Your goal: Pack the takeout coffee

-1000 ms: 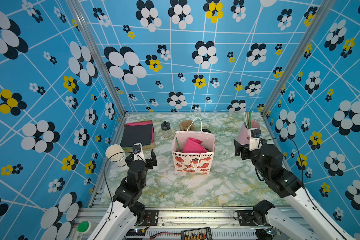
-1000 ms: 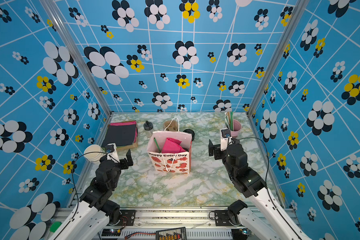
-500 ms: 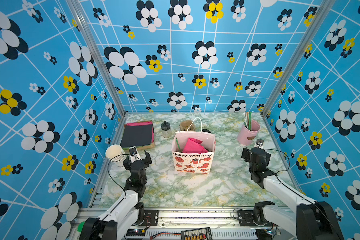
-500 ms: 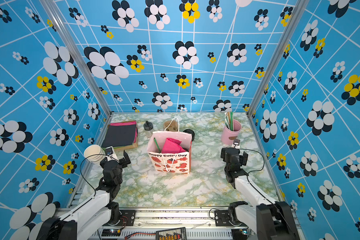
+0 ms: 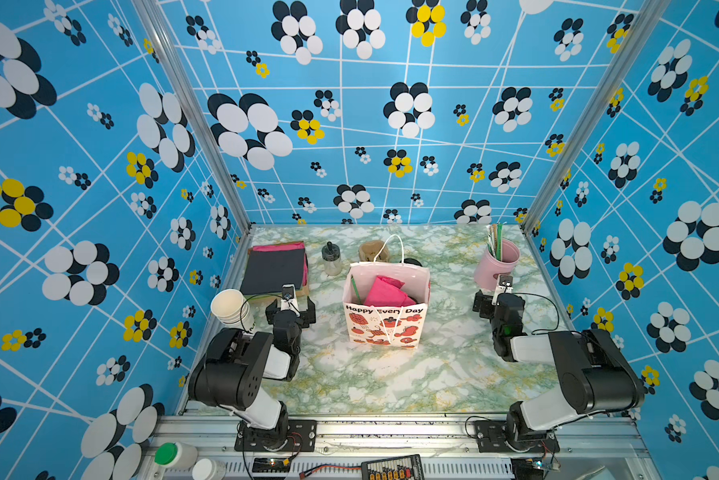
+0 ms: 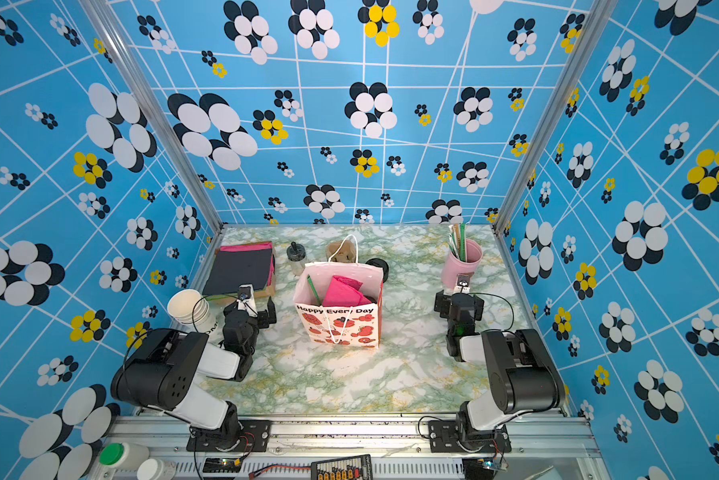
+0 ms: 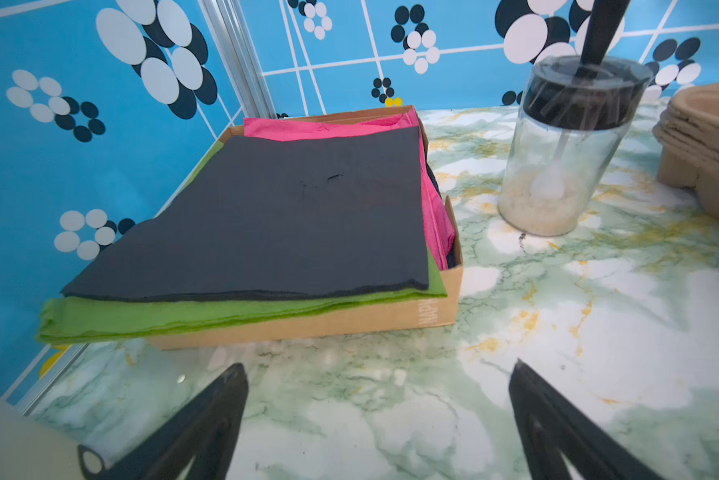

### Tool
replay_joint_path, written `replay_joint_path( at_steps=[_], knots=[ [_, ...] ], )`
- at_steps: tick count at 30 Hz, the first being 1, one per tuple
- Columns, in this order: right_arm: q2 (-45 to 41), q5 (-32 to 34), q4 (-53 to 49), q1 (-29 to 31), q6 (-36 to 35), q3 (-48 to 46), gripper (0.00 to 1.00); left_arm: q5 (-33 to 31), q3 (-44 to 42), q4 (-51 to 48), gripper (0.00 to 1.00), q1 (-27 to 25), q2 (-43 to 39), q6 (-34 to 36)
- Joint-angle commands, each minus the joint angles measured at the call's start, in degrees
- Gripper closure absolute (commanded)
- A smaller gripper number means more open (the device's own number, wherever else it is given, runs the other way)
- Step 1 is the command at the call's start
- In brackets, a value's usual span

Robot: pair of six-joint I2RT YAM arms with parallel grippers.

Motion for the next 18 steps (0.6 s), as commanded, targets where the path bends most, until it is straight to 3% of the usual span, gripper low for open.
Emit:
replay_joint_path(
  at_steps=[1, 6, 18],
  knots=[
    [-0.69, -4.98, 0.74, -0.65, -0.03, 1.43, 0.01, 2.02, 2.53, 1.64, 0.01, -0.01, -1.12, 1.38],
    [-0.62, -5.49, 1.56, -1.20, 0.04, 1.14, 0.01, 1.33, 9.39, -12.36, 0.01, 2.32, -2.01, -1.80],
    [-0.38, -5.63, 1.56, -1.11, 0.00, 1.38, 0.01, 1.73, 9.56, -12.90, 0.01, 2.76, -2.19, -2.20]
  ],
)
